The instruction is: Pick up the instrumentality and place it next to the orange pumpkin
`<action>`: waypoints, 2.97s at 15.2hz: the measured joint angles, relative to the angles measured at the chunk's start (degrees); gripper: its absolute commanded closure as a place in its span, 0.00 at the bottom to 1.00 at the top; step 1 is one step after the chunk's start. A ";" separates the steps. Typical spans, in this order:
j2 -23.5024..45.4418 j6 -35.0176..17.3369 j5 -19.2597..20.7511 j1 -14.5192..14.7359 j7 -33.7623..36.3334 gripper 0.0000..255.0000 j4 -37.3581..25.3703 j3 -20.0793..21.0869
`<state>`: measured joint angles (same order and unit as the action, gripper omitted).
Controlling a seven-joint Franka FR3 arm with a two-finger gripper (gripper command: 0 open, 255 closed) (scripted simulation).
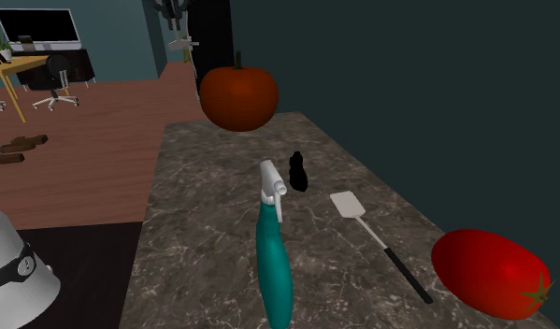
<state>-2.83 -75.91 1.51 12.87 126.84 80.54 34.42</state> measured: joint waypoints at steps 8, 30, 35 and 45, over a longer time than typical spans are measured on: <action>11.67 3.63 7.06 9.69 15.23 1.00 -11.89 7.81; 21.73 -3.86 13.59 20.21 28.50 1.00 -10.94 11.21; 19.74 -8.52 12.15 18.27 28.30 1.00 -4.67 11.34; 17.82 -17.27 10.86 16.00 28.13 1.00 5.61 11.20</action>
<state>14.98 -93.17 12.37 28.86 154.97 86.15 45.62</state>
